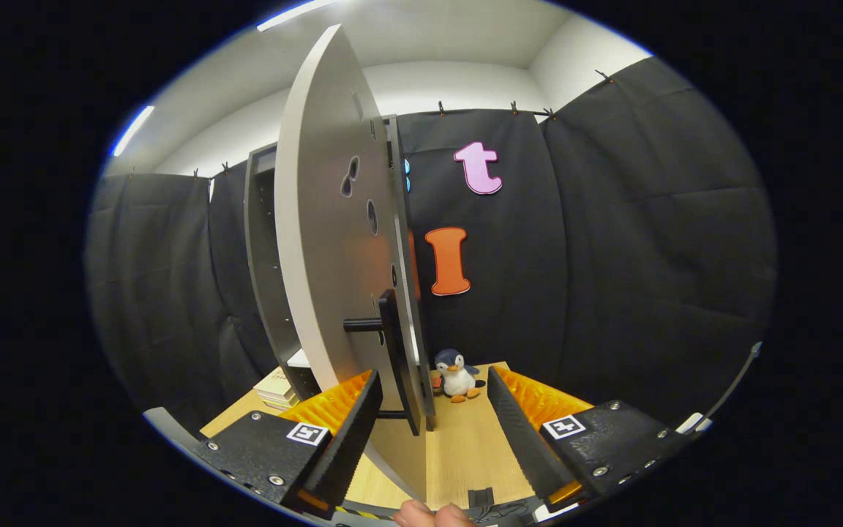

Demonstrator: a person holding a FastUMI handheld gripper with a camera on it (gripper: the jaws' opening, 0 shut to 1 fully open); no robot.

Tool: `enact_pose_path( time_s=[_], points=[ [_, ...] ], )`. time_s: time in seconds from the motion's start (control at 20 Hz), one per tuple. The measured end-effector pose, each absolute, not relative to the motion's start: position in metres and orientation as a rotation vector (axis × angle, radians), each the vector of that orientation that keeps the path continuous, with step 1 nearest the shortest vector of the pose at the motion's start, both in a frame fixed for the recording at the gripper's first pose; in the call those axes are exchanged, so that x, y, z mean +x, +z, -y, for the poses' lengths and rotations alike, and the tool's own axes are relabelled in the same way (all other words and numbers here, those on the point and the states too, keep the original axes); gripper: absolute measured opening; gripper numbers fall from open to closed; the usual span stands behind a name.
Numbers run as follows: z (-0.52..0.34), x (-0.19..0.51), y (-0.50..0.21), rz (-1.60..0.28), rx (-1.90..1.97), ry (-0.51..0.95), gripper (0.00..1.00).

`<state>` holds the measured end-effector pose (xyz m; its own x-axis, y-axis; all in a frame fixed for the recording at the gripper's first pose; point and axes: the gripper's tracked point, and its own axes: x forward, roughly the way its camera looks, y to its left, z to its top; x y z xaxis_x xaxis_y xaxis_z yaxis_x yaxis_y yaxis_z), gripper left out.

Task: Open the shoe cabinet door, grab the shoes and put them into the shoe cabinet, then close the shoe cabinet door.

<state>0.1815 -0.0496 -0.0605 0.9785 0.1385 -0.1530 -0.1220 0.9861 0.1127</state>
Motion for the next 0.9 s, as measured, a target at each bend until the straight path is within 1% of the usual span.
enact_pose_path(
  time_s=[0.2,0.4,0.9],
  points=[
    [0.026,0.178,-0.06,-0.186,0.115,0.138,0.9],
    [-0.001,0.168,-0.06,-0.195,0.113,0.098,0.9],
    [-0.063,0.169,-0.058,-0.181,0.123,0.02,0.9]
  ],
)
